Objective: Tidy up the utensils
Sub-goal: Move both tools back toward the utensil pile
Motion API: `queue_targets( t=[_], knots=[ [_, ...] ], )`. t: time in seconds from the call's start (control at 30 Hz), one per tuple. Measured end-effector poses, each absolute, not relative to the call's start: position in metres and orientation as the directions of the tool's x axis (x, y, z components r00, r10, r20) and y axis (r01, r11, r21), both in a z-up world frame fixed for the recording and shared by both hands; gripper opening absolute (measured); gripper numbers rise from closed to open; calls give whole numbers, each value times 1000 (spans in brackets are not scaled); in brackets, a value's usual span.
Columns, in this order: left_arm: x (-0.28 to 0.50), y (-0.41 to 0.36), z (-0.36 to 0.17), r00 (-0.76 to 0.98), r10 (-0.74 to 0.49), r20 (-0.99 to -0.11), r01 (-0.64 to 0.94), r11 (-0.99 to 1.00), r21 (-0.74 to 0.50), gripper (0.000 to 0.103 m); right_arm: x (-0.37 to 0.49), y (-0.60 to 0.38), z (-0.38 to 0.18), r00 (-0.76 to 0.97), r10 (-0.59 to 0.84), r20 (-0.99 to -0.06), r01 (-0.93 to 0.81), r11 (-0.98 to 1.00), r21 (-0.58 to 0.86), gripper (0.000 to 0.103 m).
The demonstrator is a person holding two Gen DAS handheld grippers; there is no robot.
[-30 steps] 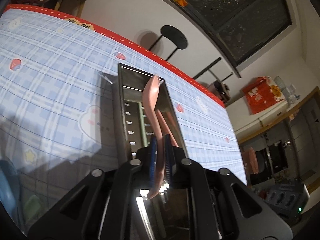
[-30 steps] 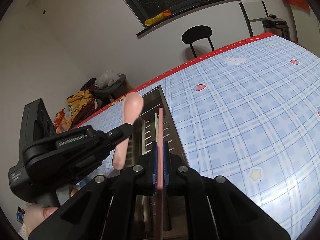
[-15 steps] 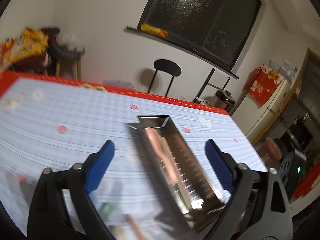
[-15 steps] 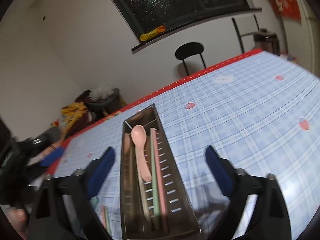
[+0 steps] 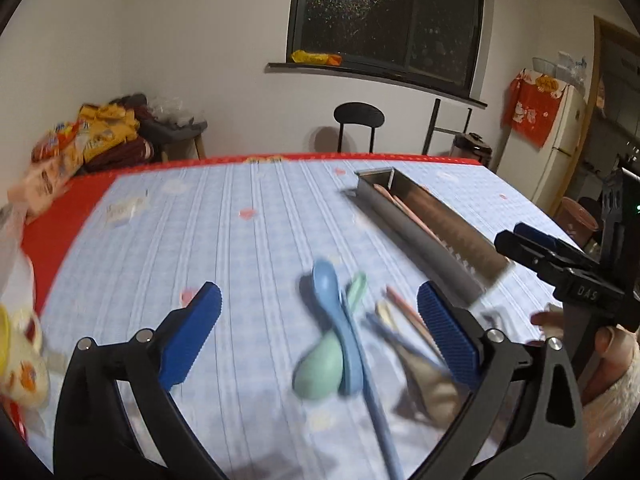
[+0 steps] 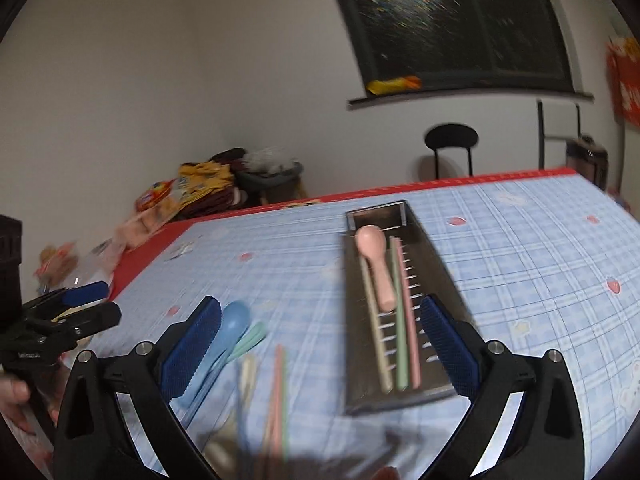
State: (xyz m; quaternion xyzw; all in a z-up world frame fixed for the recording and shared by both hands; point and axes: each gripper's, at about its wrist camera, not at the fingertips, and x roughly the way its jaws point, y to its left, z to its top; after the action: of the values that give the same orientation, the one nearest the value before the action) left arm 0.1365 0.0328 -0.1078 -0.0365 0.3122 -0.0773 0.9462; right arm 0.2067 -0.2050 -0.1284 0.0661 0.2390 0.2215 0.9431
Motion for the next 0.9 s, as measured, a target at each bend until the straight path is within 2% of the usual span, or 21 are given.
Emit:
queue_targets(
  t=[0.13, 0.3, 0.43, 0.47, 0.5, 0.53, 0.6, 0.63, 0.7, 0.8, 0.9],
  knots=[
    [107, 39, -128, 775, -241, -585, 162, 969, -184, 97, 185, -204, -139, 712, 496, -497, -426, 868, 255, 97],
    [92, 18, -144, 750, -267, -605, 227, 963, -143, 96, 167, -198, -151, 680, 413, -605, -407, 900, 157, 97],
    [92, 8, -151, 729, -302, -615, 255, 953, -165, 95, 154, -193, -161, 656, 420, -627, -435, 890, 141, 96],
    [94, 7, -153, 725, -305, -618, 257, 952, -169, 92, 152, -191, -164, 645, 427, -633, -444, 884, 144, 91],
    [95, 5, -155, 718, -307, -625, 259, 951, -170, 84, 151, -189, -166, 632, 431, -644, -454, 879, 142, 80],
    [96, 3, -157, 709, -306, -636, 261, 951, -167, 78, 152, -186, -169, 627, 428, -651, -458, 878, 136, 75],
    [97, -1, -162, 694, -309, -650, 268, 949, -166, 60, 149, -183, -173, 621, 420, -662, -466, 877, 119, 56],
    [96, -2, -164, 687, -318, -653, 275, 946, -172, 56, 147, -179, -176, 612, 425, -667, -480, 870, 115, 51],
    [95, -4, -168, 676, -338, -655, 289, 939, -187, 46, 141, -175, -176, 610, 436, -662, -510, 855, 92, 32],
    [95, -6, -174, 666, -343, -663, 294, 937, -189, 40, 138, -163, -178, 595, 432, -678, -542, 838, 57, 18],
    [98, -6, -179, 657, -345, -670, 285, 937, -203, 36, 135, -152, -180, 585, 418, -696, -569, 822, 15, 11]
  ],
)
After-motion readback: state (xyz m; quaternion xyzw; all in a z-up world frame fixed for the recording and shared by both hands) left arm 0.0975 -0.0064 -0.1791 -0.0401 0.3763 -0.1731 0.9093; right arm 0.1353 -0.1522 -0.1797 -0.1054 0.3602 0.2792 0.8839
